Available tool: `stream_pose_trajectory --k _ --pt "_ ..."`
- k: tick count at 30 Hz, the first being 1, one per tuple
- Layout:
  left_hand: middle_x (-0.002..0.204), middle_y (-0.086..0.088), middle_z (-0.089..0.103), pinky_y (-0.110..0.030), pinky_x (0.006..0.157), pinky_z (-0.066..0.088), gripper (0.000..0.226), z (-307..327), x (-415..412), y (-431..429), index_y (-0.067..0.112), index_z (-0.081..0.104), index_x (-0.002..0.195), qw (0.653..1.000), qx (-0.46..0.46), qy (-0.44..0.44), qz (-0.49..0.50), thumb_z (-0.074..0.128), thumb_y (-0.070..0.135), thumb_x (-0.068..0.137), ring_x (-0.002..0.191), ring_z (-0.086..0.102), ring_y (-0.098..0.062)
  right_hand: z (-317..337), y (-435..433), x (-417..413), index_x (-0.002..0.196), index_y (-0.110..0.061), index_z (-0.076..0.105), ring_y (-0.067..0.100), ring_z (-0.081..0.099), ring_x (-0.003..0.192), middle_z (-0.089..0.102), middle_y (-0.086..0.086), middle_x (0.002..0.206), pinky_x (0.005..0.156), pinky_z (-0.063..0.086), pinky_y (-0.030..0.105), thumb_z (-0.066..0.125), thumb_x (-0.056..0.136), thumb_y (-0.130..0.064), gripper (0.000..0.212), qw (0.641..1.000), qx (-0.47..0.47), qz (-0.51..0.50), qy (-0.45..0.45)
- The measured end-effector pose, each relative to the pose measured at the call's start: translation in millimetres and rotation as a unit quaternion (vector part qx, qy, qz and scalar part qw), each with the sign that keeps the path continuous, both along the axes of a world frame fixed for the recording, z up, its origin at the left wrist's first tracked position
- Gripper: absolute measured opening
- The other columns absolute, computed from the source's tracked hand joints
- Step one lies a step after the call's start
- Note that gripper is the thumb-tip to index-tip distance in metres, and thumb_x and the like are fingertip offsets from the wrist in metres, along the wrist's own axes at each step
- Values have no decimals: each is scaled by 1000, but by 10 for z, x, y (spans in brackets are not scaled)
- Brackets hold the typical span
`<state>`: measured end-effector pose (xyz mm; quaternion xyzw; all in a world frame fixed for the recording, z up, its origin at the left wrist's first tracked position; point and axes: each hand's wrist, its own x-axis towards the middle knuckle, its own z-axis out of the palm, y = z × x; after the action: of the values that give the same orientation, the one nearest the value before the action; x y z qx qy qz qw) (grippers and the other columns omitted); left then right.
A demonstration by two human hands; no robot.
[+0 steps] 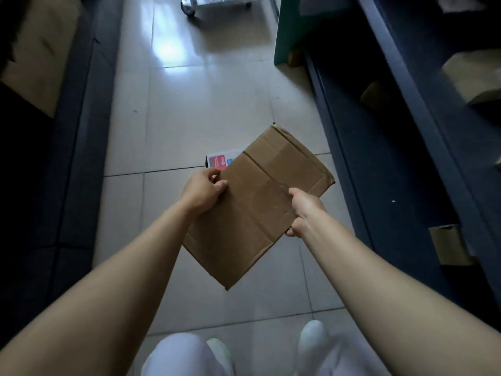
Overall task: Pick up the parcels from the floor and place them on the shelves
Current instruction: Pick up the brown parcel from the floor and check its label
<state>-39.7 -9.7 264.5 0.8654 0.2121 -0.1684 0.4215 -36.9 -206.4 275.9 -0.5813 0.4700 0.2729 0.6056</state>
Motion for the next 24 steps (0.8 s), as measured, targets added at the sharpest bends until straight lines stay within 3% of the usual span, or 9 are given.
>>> stream_pose_trajectory --k 5,8,11,13,15,17,19,21,24 --pt "120 -16 63 -44 97 51 33 1440 -27 129 13 60 124 998 -2 -40 41 60 24 92 110 62 -32 1355 140 46 115 -9 57 33 66 104 65 14 124 86 57 49 52 99 -24 22 998 37 -25 -50" --pt "126 -17 61 -42 101 49 36 2294 -82 196 11 58 128 996 3 -66 53 59 23 94 114 60 -31 2151 232 46 108 -13 54 28 66 87 67 12 120 75 58 42 51 99 -27 16 996 48 -17 -69" --pt "130 -12 61 -35 101 47 38 3081 -171 265 10 55 132 994 1 -85 63 57 21 95 118 58 -27 2888 295 42 117 -15 54 22 62 72 65 7 111 52 52 31 51 100 -32 24 996 52 15 -75" --pt "130 -12 61 -31 96 45 38 3541 -214 328 10 55 131 993 6 -94 69 57 20 95 117 58 -25 3321 333 45 128 -15 53 22 62 73 64 7 110 49 49 31 51 100 -34 33 995 55 31 -79" --pt "126 -12 64 -29 94 46 35 3991 -275 373 10 58 128 992 16 -106 73 56 21 95 113 60 -25 3725 387 44 134 -15 50 24 62 81 63 8 117 63 51 38 52 100 -37 40 994 54 37 -90" --pt "120 -10 67 -37 99 48 30 4363 -344 403 13 64 122 989 28 -126 76 55 24 95 109 62 -25 4044 450 24 139 -15 46 29 62 106 60 7 133 84 50 43 55 97 -44 52 993 50 38 -100" --pt "117 -8 67 -44 101 48 23 4679 -431 432 22 69 111 986 20 -149 78 54 28 95 108 61 -25 4267 524 -8 144 -17 41 32 56 122 55 8 141 95 47 46 63 88 -54 71 992 50 37 -106" --pt "121 -6 61 -50 103 46 19 4937 -516 478 35 71 96 986 2 -148 77 53 39 92 114 56 -28 4394 577 -52 146 -19 36 35 53 126 52 9 143 101 44 51 69 79 -61 85 992 51 27 -108" --pt "118 -11 66 -52 92 55 20 5256 -633 564 29 74 91 988 -63 -122 67 57 40 91 104 64 -32 4495 642 -135 148 -20 34 36 50 128 50 8 144 101 41 55 71 74 -65 94 991 62 17 -118"
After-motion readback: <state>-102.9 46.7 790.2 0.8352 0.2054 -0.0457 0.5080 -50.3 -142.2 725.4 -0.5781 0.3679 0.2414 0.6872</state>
